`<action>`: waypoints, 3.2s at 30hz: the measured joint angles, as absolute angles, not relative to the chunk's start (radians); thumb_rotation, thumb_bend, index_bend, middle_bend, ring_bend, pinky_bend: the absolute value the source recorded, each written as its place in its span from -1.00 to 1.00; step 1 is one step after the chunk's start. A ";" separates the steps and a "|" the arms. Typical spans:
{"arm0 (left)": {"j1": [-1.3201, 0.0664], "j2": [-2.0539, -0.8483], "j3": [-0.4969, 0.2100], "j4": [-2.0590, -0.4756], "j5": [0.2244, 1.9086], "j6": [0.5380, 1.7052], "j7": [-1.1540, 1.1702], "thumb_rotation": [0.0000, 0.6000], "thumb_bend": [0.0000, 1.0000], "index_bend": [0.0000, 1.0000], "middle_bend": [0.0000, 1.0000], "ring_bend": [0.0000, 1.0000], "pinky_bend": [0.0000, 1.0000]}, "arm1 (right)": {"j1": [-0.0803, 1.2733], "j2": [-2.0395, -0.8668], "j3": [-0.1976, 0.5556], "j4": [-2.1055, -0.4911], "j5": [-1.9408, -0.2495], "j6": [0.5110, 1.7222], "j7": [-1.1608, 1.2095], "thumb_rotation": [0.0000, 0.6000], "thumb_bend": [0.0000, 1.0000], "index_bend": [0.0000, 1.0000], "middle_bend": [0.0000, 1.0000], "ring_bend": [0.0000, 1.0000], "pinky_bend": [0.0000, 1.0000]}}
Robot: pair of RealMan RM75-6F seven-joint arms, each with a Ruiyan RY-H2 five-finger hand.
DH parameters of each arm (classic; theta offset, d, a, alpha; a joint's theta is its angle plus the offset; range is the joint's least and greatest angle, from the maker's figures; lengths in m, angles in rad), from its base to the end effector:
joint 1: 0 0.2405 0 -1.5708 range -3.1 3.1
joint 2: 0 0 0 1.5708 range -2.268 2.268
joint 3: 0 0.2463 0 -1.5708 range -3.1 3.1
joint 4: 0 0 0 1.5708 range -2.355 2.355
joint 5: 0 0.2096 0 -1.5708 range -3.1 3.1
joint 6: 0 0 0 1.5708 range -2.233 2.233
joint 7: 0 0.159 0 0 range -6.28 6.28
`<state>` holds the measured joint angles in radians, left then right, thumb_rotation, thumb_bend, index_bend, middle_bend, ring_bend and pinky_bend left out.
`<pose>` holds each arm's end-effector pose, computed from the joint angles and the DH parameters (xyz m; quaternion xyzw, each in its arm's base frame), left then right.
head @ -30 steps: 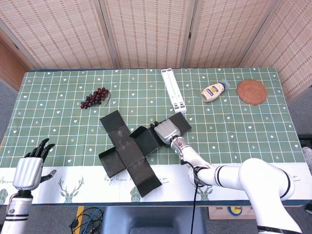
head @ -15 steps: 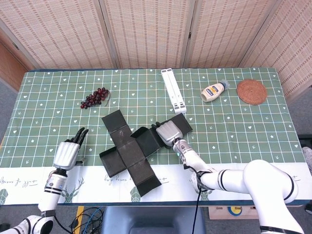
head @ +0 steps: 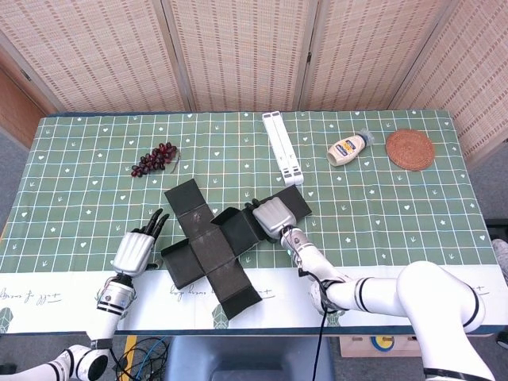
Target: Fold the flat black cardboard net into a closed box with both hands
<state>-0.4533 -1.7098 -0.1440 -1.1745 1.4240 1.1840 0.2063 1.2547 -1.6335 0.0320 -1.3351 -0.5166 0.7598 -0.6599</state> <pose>-0.2244 0.3080 -0.0257 -0.6914 -0.3472 -0.3912 0.4984 -0.0627 -0.3958 -0.0767 0.8415 -0.3031 0.2119 0.3939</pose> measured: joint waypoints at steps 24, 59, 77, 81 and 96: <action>-0.522 -1.688 -0.205 -1.349 1.368 1.090 -0.211 1.00 -0.84 -1.00 -1.00 -0.14 0.37 | 1.337 -1.601 0.030 -1.378 -0.657 0.767 -0.815 1.00 -0.35 -0.67 -0.48 0.39 0.88; -0.586 -1.552 -0.191 -1.387 1.306 0.788 -0.767 1.00 -0.84 -0.99 -1.00 0.12 0.58 | 1.345 -1.594 -0.001 -1.394 -1.023 0.798 -0.906 1.00 -0.27 -0.65 -0.48 0.42 0.88; -0.602 -1.549 -0.144 -1.357 1.410 0.774 -0.989 1.00 -0.84 -0.97 -0.97 0.15 0.58 | 1.329 -1.637 0.018 -1.297 -1.137 0.772 -0.867 1.00 -0.27 -0.65 -0.48 0.42 0.88; -0.607 -1.549 -0.129 -1.344 1.434 0.778 -1.031 1.00 -0.84 -0.97 -0.96 0.15 0.59 | 1.326 -1.648 0.023 -1.275 -1.155 0.763 -0.857 1.00 -0.27 -0.65 -0.48 0.42 0.88; -0.619 -1.564 -0.087 -1.314 1.482 0.814 -1.162 1.00 -0.84 -0.73 -0.67 0.17 0.58 | 1.315 -1.678 0.052 -1.237 -1.181 0.753 -0.875 1.00 -0.27 -0.65 -0.50 0.42 0.88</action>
<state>-0.6188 -1.5637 -0.0866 -1.3136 1.4815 0.8136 -1.1623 1.3147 -1.6784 0.0524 -1.2371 -1.1806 0.7533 -0.8755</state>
